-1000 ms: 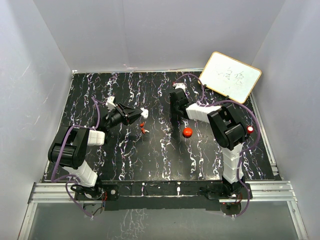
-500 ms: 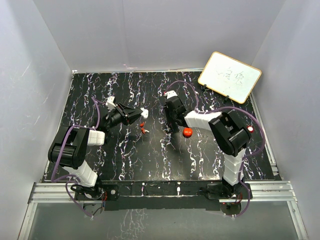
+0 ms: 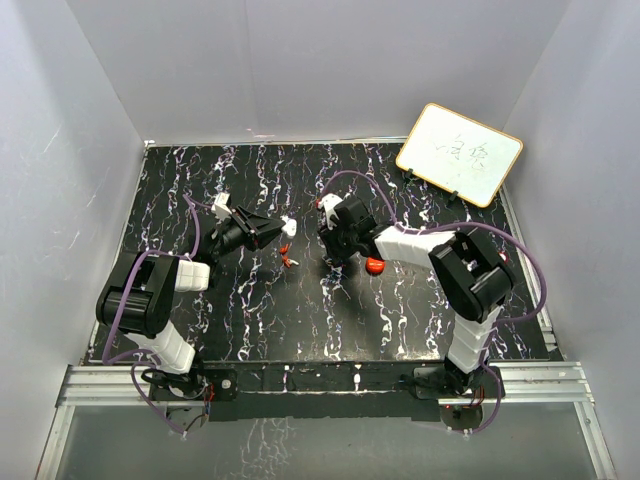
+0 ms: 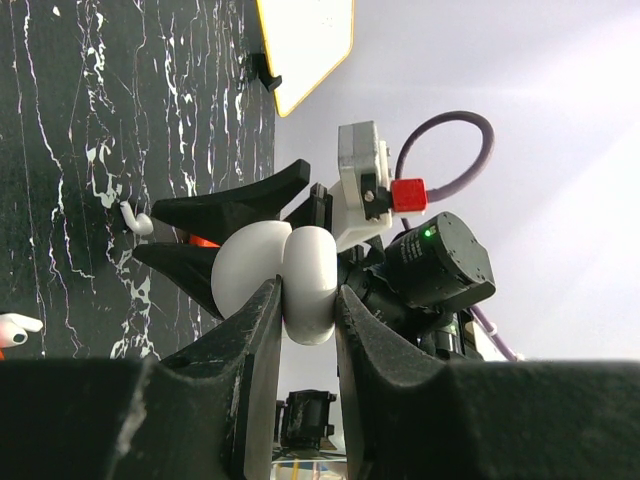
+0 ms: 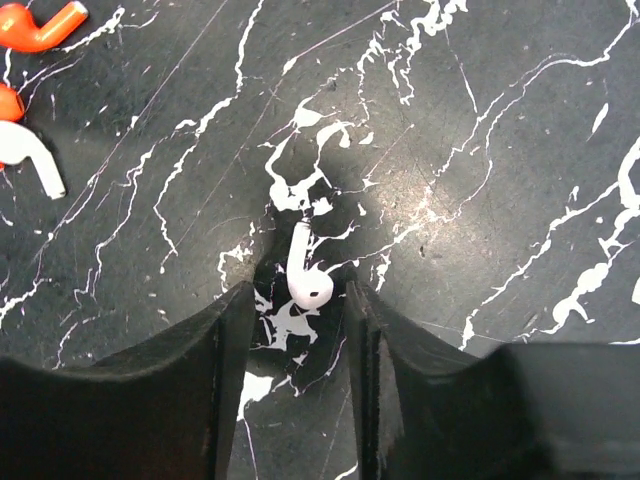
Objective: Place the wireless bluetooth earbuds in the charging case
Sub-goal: Pick up the earbud from the center of the board.
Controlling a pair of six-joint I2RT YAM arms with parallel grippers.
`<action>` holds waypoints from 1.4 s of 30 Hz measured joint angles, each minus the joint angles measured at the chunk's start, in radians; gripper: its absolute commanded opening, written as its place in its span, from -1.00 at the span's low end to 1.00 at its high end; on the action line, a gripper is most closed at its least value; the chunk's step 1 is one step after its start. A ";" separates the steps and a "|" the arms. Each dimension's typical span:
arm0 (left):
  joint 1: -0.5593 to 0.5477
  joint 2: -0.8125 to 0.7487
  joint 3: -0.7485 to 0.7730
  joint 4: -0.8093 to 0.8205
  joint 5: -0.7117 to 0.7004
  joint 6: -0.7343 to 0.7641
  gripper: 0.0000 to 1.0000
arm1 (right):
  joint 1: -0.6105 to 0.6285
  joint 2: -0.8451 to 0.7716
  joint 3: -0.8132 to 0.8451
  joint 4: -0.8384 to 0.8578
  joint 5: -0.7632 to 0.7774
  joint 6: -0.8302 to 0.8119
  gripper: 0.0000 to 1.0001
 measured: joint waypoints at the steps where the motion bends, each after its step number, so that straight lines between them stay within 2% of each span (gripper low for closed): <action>1: 0.000 0.000 0.000 0.000 0.000 0.000 -1.00 | 0.001 -0.005 0.000 -0.005 0.000 -0.008 -0.03; 5: 0.000 0.000 -0.003 0.003 0.000 0.000 -1.00 | 0.002 -0.032 0.000 -0.003 0.008 -0.013 0.07; 13: 0.000 0.000 -0.015 0.007 0.000 0.000 -1.00 | 0.004 -0.162 -0.005 0.026 0.052 0.172 0.04; 18: 0.000 0.000 -0.016 0.006 0.000 0.000 -1.00 | 0.036 -0.202 -0.022 0.023 0.116 0.223 0.00; 28: 0.000 0.000 -0.016 0.006 -0.001 0.000 -1.00 | 0.084 -0.214 -0.132 -0.017 0.129 0.259 -0.06; 42: 0.002 0.000 -0.016 -0.003 0.000 0.008 -1.00 | 0.094 -0.147 -0.135 0.038 0.045 0.309 -0.05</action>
